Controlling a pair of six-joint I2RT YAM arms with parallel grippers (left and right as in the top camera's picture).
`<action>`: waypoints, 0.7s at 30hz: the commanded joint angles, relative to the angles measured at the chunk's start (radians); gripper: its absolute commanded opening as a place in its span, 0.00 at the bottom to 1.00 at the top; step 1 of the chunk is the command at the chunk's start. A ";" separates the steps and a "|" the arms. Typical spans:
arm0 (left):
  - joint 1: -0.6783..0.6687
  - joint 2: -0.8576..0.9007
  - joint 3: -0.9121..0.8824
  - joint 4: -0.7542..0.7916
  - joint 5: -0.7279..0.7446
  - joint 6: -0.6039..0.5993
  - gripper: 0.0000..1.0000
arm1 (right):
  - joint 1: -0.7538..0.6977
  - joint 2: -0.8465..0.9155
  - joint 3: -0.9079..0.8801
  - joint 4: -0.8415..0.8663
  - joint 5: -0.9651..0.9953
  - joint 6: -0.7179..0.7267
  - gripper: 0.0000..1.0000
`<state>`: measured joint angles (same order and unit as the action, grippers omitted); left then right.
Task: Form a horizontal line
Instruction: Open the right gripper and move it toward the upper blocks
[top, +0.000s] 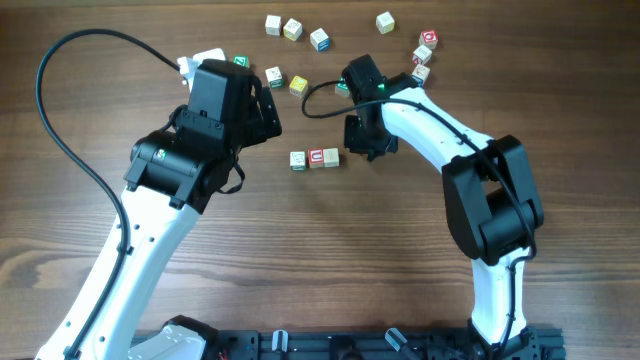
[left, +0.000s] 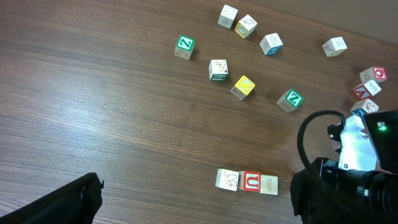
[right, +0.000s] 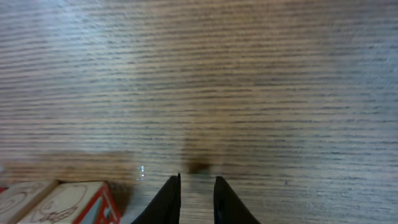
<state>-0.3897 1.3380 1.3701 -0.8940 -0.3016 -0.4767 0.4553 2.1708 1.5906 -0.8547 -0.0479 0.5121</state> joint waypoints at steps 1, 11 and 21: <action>0.007 -0.006 0.008 0.003 -0.007 -0.001 1.00 | 0.003 -0.018 -0.013 0.014 -0.069 0.014 0.19; 0.007 0.038 0.008 0.002 -0.093 -0.002 1.00 | 0.003 -0.018 -0.013 0.057 -0.217 0.031 0.18; 0.007 0.039 0.008 0.002 -0.093 -0.001 1.00 | 0.004 -0.018 -0.013 0.028 -0.295 0.041 0.15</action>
<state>-0.3897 1.3708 1.3701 -0.8940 -0.3706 -0.4763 0.4553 2.1708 1.5852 -0.8146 -0.3019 0.5423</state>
